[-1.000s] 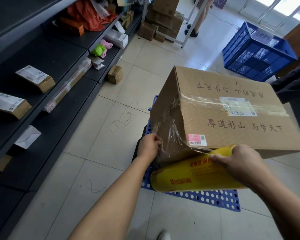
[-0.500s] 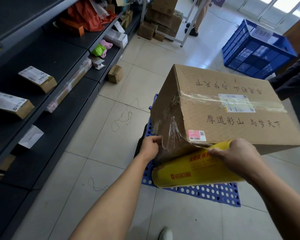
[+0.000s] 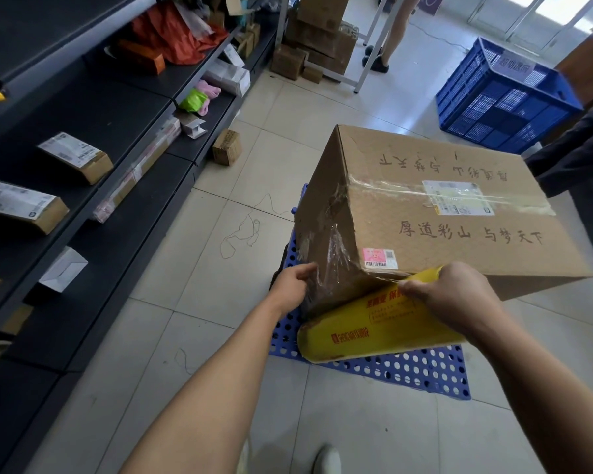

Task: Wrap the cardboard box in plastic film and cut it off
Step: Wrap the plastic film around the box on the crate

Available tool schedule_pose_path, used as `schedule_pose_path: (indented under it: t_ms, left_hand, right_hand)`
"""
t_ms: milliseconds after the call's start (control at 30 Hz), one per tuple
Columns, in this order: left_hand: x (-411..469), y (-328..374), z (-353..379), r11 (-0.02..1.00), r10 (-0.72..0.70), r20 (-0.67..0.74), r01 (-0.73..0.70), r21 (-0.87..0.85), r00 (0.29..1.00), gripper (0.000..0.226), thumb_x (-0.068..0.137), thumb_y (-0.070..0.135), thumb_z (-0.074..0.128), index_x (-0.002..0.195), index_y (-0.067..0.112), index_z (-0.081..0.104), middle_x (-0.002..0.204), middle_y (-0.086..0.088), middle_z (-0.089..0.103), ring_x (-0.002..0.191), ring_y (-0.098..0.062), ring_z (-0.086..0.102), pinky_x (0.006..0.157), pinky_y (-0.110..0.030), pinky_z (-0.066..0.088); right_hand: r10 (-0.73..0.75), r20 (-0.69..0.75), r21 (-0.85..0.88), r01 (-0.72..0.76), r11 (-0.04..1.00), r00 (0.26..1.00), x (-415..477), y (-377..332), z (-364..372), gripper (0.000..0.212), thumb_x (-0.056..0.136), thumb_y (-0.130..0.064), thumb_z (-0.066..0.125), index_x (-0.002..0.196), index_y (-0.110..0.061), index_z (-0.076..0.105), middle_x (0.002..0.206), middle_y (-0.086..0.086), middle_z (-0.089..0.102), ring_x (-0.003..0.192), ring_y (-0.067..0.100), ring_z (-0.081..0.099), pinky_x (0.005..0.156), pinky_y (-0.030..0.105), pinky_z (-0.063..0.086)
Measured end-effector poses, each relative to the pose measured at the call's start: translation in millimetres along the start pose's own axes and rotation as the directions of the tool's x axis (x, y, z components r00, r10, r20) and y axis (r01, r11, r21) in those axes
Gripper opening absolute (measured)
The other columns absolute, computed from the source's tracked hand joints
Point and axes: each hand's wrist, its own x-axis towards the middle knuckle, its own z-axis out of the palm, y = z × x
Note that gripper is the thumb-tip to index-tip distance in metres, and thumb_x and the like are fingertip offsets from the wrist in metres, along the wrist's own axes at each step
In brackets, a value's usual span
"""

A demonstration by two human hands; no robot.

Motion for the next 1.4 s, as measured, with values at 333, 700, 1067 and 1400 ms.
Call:
schedule_pose_path:
  t_ms: [333, 700, 1067, 1400]
  left_hand:
    - [-33.4, -66.2, 15.6, 0.949, -0.316, -0.180, 0.306, -0.083, 0.932, 0.037, 0.095, 0.002, 0.044, 0.131, 0.006, 0.051, 0.130, -0.012, 0.054, 0.120, -0.026, 0.051, 0.100, -0.037, 0.042]
    - [-40.4, -112.4, 76.7, 0.821, -0.443, -0.178, 0.319, -0.473, 0.879, 0.033, 0.100, 0.024, 0.043, 0.131, 0.010, 0.047, 0.126, -0.009, 0.056, 0.120, -0.031, 0.050, 0.101, -0.042, 0.039]
    - [-32.2, -98.6, 120.3, 0.714, -0.401, -0.248, 0.131, -0.687, 0.882, 0.023, 0.101, 0.019, 0.042, 0.116, 0.010, 0.057, 0.103, -0.006, 0.064, 0.090, -0.018, 0.060, 0.080, -0.032, 0.051]
    - [-15.9, -81.8, 77.6, 0.921, -0.229, -0.584, -0.020, -0.388, 0.779, 0.048, 0.087, 0.002, 0.062, 0.132, 0.010, 0.048, 0.122, -0.010, 0.048, 0.112, -0.022, 0.051, 0.095, -0.032, 0.044]
  right_hand:
    - [-0.109, 0.147, 0.012, 0.108, 0.994, 0.983, -18.1, -0.4, 0.0, 0.028, 0.079, -0.030, 0.074, 0.074, -0.016, 0.049, 0.085, 0.006, 0.057, 0.077, 0.020, 0.058, 0.068, 0.033, 0.053]
    - [-0.246, 0.106, -0.074, 0.254, 0.964, 0.964, -20.3, 9.2, -0.5, 0.028, 0.089, -0.032, 0.062, 0.075, -0.009, 0.053, 0.076, 0.006, 0.058, 0.070, 0.022, 0.060, 0.064, 0.034, 0.055]
    - [-0.313, 0.034, -0.020, 0.313, 0.949, 0.949, -14.3, 17.9, 5.8, 0.029, 0.089, -0.032, 0.061, 0.070, -0.010, 0.054, 0.067, 0.004, 0.055, 0.056, 0.019, 0.050, 0.049, 0.028, 0.040]
    - [-0.337, 0.091, 0.018, 0.337, 0.941, 0.937, -3.2, 18.5, -1.0, 0.027, 0.087, -0.029, 0.063, 0.072, -0.006, 0.058, 0.067, 0.007, 0.057, 0.058, 0.021, 0.053, 0.053, 0.033, 0.046]
